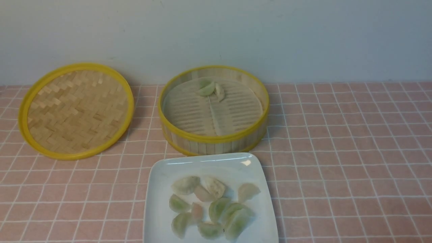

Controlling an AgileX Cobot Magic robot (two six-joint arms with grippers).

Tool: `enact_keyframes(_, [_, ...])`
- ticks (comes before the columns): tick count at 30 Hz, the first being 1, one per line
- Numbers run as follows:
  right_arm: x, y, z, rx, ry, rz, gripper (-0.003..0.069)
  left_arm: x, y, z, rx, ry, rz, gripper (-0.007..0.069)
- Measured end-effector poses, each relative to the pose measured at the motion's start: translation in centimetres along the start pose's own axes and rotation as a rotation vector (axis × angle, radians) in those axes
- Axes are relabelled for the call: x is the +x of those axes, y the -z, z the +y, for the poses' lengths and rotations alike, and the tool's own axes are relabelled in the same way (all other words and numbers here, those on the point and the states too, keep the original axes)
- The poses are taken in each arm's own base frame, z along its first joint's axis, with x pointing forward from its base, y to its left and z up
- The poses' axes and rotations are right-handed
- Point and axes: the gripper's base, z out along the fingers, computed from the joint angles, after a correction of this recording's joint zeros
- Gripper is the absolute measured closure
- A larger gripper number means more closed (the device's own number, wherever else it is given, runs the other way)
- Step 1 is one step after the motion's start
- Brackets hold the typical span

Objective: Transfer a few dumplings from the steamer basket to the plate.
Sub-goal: Use the left arm to grab a dumpling from the steamer

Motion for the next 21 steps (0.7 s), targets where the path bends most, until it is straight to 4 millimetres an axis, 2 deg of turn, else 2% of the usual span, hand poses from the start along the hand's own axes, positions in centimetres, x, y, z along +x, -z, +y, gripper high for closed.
enact_keyframes(2, [0.0, 0.0, 0.0, 0.000, 0.000, 0.000, 0.0673, -1.0, -2.3, -0.7, -0.021, -0.054, 0.186, 0.0631])
enact_keyframes(3, [0.0, 0.0, 0.0, 0.000, 0.000, 0.000, 0.0673, -1.6, -4.3, -1.5, -0.019, -0.118, 0.327, 0.0631])
enact_keyframes(7, [0.0, 0.0, 0.0, 0.000, 0.000, 0.000, 0.0673, -2.2, -9.4, -3.7, 0.046, -0.273, 0.544, 0.0631])
enact_keyframes(8, [0.0, 0.0, 0.0, 0.000, 0.004, 0.000, 0.0673, -2.3, -11.6, -4.9, 0.087, -0.330, 0.593, 0.0631])
enact_keyframes(15, [0.0, 0.0, 0.0, 0.000, 0.007, -0.001, 0.0673, -1.9, -21.4, -10.2, 0.231, -0.487, 0.690, 0.0630])
enact_keyframes(16, [0.0, 0.0, 0.0, 0.000, 0.007, -0.001, 0.0673, -1.8, -21.9, -10.4, 0.239, -0.496, 0.697, 0.0630])
enact_keyframes(19, [0.0, 0.0, 0.0, 0.000, 0.007, -0.001, 0.0673, -0.8, -26.5, -12.2, 0.313, -0.543, 0.759, 0.0630])
enact_keyframes(21, [0.0, 0.0, 0.0, 0.000, 0.007, -0.001, 0.0673, -0.3, -28.1, -12.7, 0.339, -0.551, 0.775, 0.0630])
